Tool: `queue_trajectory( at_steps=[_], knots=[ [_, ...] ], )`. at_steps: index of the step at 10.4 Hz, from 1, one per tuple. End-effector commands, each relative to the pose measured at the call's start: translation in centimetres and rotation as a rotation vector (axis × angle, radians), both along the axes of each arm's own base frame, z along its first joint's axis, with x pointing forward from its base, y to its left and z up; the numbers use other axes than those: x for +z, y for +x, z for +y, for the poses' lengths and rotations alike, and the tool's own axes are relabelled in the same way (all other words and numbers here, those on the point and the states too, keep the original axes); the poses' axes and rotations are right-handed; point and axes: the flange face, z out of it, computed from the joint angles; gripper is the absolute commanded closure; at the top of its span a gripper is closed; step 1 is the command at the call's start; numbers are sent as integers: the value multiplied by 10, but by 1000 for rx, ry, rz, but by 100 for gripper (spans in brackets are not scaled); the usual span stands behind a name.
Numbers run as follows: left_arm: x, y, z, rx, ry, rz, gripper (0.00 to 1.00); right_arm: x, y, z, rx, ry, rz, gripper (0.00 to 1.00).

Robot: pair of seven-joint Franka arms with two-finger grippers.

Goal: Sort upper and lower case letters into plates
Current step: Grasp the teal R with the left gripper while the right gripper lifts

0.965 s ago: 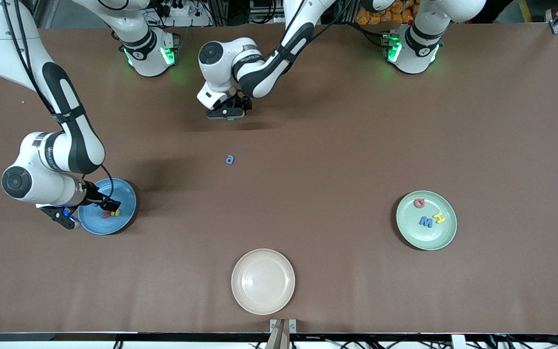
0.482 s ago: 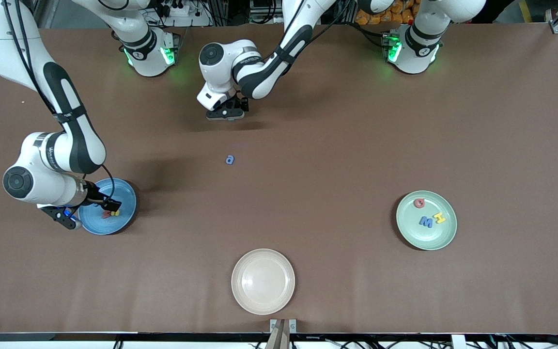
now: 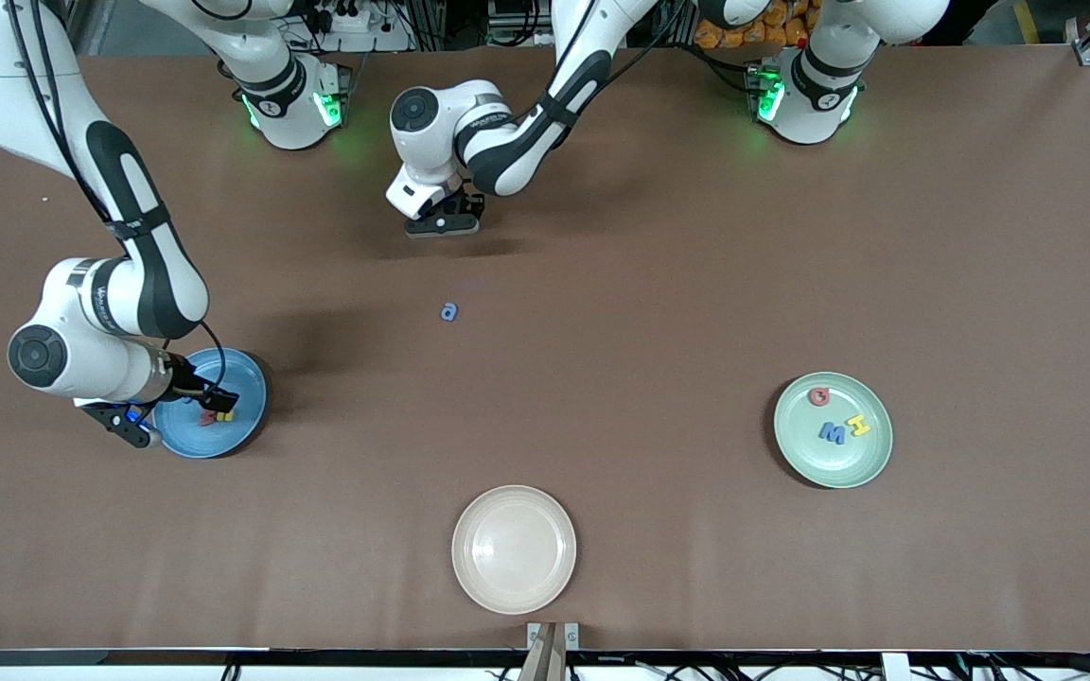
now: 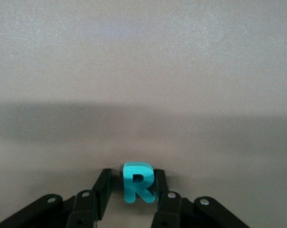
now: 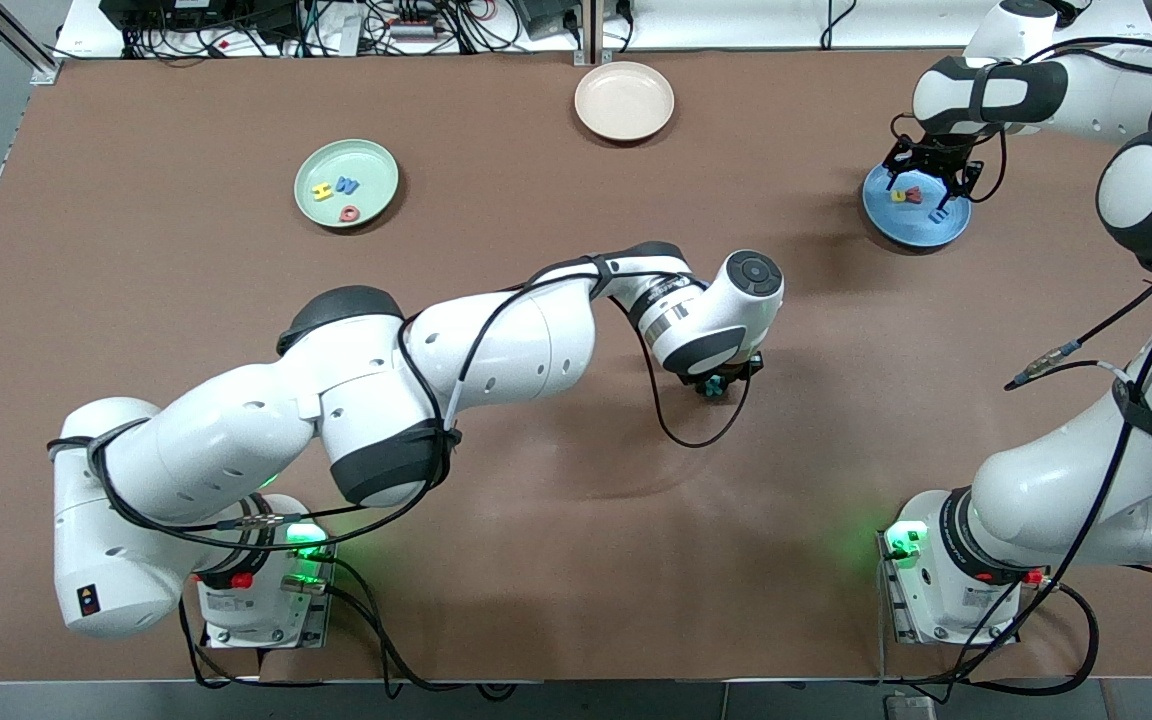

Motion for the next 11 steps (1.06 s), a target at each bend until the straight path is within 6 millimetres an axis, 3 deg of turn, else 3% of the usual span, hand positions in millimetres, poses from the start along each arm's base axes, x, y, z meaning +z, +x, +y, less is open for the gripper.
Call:
queue_trajectory(
  at_steps=[1, 2, 4, 5, 6, 8, 9, 11],
  knots=[
    [-4, 0, -5, 25, -18, -10, 76, 10, 2, 6, 1, -10, -4, 0],
    [-3, 1, -5, 14, -14, -30, 100, 16, 4, 22, 23, -10, -14, 0],
    [10, 13, -1, 23, -10, -48, 100, 21, 5, 64, 67, -14, -19, 0],
    [45, 36, 6, 49, 1, -62, 100, 27, 4, 76, 90, -13, -25, 0],
    [81, 66, 22, 68, 28, -76, 100, 31, 2, 104, 127, -7, -21, 0],
    [168, 145, 72, 79, 26, -102, 100, 43, -8, 195, 126, -3, -65, 0],
    [225, 190, 114, 62, 4, -124, 100, 44, -20, 238, 150, -8, -75, 0],
    [290, 265, 212, 18, 18, -95, 100, 42, -49, 296, 320, 11, -59, 0]
  ],
)
